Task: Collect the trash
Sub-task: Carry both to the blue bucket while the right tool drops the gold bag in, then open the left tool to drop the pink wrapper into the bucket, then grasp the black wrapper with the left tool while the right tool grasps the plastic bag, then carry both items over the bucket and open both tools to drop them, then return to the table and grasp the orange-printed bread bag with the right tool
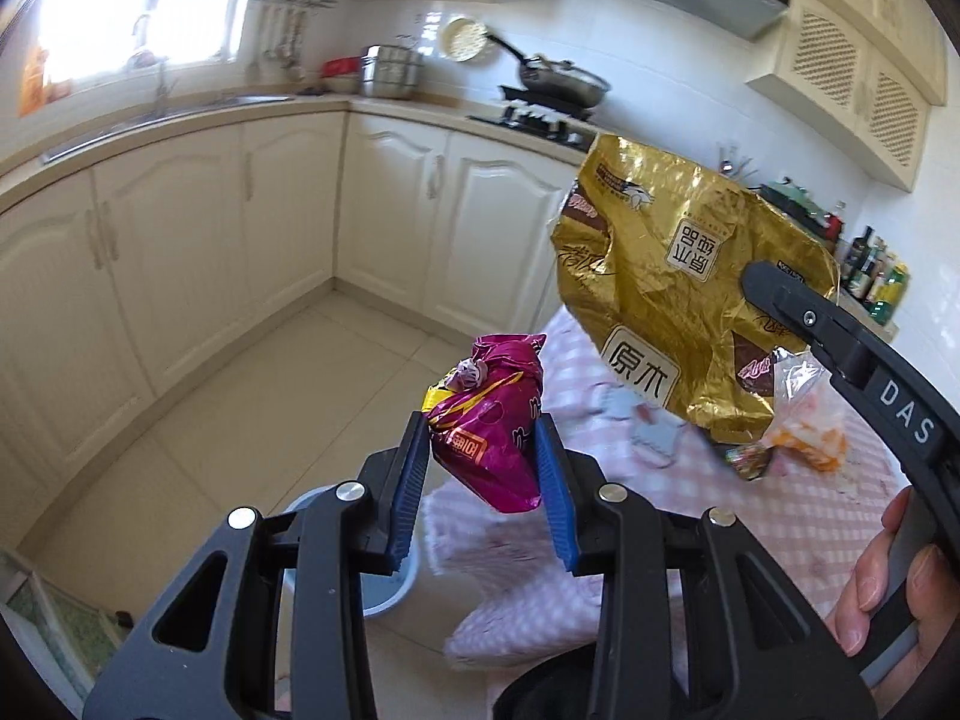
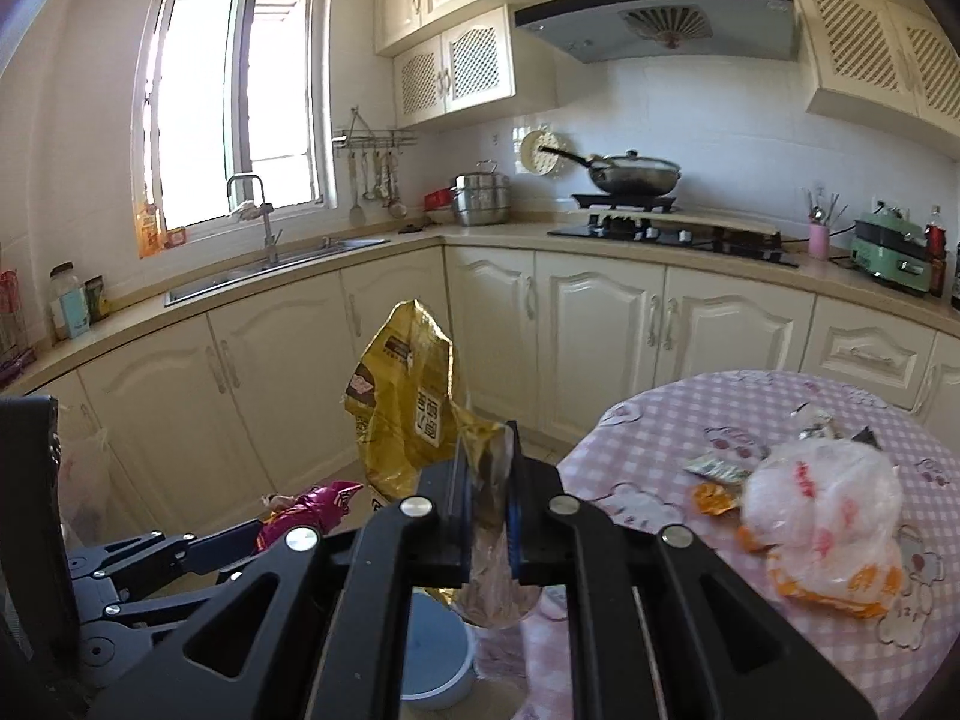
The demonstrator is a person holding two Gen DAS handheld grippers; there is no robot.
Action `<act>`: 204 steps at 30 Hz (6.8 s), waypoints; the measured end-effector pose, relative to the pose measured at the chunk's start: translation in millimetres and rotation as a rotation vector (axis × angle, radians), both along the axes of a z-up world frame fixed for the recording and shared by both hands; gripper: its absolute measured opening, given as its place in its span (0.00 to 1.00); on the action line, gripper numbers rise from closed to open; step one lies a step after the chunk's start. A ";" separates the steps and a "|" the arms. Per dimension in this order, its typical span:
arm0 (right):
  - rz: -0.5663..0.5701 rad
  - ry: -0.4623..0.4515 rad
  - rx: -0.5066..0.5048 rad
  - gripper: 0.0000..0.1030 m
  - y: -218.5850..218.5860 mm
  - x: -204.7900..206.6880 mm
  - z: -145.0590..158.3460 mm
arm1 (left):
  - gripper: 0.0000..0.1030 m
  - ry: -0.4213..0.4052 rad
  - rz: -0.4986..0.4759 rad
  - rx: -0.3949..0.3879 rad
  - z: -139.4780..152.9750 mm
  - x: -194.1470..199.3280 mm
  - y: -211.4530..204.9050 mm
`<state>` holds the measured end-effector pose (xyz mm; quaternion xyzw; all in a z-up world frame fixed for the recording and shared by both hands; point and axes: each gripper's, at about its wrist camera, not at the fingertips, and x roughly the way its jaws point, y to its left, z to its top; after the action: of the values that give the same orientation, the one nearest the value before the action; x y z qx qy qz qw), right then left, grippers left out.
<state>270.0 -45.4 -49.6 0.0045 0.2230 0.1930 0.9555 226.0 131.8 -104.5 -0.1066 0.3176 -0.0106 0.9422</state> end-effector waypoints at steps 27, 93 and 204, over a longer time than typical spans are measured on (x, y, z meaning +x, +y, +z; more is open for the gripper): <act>0.174 0.463 -0.119 0.42 175.2 125.6 -219.6 | 0.33 0.354 0.232 -0.024 -160.6 74.7 119.0; -0.463 0.155 0.119 0.66 -243.7 3.6 -55.4 | 0.50 0.138 -0.346 0.216 -21.8 55.2 -227.6; -0.101 0.128 0.008 0.42 -30.5 22.7 -53.8 | 0.58 0.039 0.022 -0.013 3.7 24.3 -30.4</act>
<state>292.7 -75.9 -103.4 0.0318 0.2821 0.1447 0.9479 250.3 101.3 -100.8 -0.1163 0.3348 0.0001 0.9351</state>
